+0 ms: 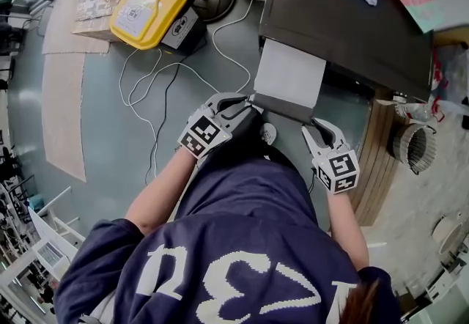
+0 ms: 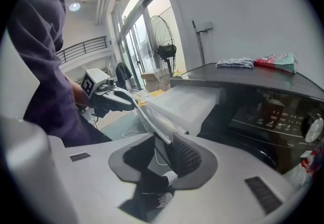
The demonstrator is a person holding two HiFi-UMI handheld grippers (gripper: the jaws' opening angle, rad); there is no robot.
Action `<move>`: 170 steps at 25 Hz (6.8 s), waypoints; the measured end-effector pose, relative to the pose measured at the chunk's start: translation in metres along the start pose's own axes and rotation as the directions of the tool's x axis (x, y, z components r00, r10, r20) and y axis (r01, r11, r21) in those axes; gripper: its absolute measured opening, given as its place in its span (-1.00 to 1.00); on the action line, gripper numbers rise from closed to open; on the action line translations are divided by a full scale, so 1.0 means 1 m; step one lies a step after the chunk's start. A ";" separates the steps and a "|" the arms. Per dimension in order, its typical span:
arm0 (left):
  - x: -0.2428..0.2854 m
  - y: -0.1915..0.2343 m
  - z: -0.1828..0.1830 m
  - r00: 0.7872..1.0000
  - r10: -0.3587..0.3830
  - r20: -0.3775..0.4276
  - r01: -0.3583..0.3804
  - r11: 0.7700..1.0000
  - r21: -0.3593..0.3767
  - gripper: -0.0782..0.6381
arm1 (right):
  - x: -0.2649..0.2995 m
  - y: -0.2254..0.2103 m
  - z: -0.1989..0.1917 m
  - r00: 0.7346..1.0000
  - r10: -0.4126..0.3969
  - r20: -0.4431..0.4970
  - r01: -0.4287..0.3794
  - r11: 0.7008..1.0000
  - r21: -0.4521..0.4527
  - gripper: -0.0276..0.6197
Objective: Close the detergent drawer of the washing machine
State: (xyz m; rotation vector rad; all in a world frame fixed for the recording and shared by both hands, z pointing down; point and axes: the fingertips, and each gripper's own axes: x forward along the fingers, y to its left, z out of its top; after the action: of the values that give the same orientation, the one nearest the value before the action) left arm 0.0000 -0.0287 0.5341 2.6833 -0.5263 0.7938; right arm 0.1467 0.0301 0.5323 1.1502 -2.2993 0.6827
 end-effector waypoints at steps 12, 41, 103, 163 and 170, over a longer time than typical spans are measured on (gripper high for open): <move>0.017 0.028 0.022 0.998 -0.058 -0.019 0.059 0.995 0.078 -0.51 | 0.015 -0.029 0.024 0.997 -0.071 0.008 0.071 0.997 0.036 -0.49; 0.054 0.084 0.065 0.999 -0.043 0.028 0.042 0.998 0.054 -0.51 | 0.044 -0.090 0.072 0.983 -0.173 0.054 0.170 0.984 0.056 -0.45; 0.074 0.124 0.088 0.987 0.149 0.051 -0.149 0.989 -0.009 -0.73 | 0.057 -0.127 0.094 0.935 -0.349 0.065 0.341 0.934 0.109 -0.86; -0.052 0.141 0.315 0.764 0.318 0.561 -0.393 0.919 0.014 -0.73 | -0.100 -0.108 0.314 0.661 -0.434 0.612 0.488 0.868 0.089 -0.87; -0.085 0.128 0.352 0.701 0.333 0.631 -0.433 0.901 0.005 -0.73 | -0.136 -0.095 0.345 0.610 -0.426 0.668 0.520 0.851 0.067 -0.87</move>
State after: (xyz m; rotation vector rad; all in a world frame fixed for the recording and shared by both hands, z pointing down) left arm 0.0417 -0.2526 0.2250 2.9923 -1.2656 -0.0190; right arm 0.2320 -0.1538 0.2070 2.0901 -2.3129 -0.1393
